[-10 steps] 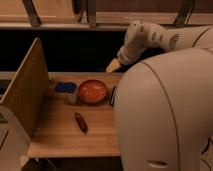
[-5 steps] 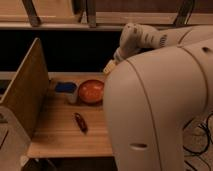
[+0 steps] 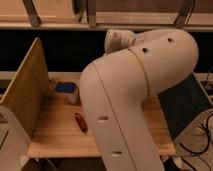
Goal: Drag the ceramic bowl in a circle
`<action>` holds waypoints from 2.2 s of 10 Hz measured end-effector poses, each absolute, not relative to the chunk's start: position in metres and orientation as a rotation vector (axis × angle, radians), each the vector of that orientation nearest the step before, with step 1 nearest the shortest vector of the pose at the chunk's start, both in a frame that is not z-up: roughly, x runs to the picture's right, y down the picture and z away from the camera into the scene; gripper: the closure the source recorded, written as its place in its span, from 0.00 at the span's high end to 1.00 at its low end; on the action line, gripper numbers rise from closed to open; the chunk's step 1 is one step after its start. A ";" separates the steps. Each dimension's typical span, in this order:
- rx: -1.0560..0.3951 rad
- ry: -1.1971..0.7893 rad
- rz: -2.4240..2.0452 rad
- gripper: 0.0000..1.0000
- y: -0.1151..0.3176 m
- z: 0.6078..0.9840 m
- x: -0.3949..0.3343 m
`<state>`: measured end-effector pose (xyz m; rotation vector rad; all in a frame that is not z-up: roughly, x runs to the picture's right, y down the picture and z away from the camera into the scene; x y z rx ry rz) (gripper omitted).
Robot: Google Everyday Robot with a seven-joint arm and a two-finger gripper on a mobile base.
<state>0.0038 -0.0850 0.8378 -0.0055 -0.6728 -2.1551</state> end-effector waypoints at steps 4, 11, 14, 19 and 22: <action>0.005 -0.725 -2.116 0.80 -0.080 0.877 -0.008; 0.021 -0.704 -2.081 0.80 -0.087 0.888 -0.001; -0.079 -0.627 -2.149 0.80 -0.085 0.918 0.010; -0.255 -0.388 -2.227 0.80 -0.100 0.945 0.004; -0.251 -0.379 -2.215 0.80 -0.097 0.947 -0.002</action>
